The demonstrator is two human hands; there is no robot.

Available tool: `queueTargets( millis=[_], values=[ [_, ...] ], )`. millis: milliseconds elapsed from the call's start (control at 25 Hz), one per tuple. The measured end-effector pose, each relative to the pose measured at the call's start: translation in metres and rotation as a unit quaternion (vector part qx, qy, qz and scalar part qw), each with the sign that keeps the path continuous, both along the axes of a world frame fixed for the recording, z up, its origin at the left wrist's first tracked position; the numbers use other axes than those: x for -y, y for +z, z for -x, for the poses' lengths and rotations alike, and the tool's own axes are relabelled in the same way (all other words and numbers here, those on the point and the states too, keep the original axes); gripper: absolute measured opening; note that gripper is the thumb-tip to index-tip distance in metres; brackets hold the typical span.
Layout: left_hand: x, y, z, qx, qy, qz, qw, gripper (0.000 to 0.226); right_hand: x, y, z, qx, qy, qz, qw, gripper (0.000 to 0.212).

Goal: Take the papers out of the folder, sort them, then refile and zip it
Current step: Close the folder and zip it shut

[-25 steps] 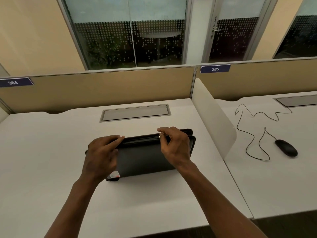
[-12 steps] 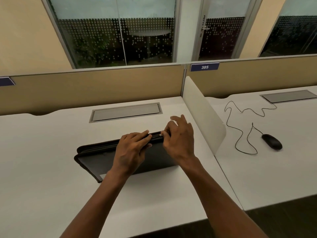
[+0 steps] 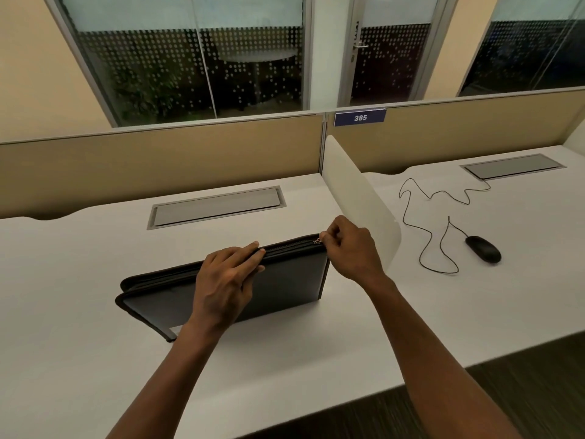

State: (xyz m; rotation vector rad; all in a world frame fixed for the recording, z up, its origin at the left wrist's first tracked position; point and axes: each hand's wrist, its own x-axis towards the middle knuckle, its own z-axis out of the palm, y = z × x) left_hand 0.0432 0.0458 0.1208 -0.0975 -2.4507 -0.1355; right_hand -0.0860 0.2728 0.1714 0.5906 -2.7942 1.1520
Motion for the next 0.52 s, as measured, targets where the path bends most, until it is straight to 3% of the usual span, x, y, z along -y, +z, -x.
queueTargets(
  millis=[160,240,520],
  values=[
    [-0.003,-0.001,-0.001,-0.015,0.01,-0.008,1.0,0.031,-0.013,-0.027,0.011,0.216,-0.044,0.188,0.957,0.022],
    [-0.01,0.0,0.0,-0.014,0.023,-0.019,0.999,0.031,-0.015,-0.044,0.009,0.28,-0.043,0.228,0.931,0.02],
    [-0.054,0.012,0.027,0.069,0.021,0.035,0.997,0.056,-0.012,-0.071,0.005,0.279,-0.051,0.257,0.924,0.026]
  ],
)
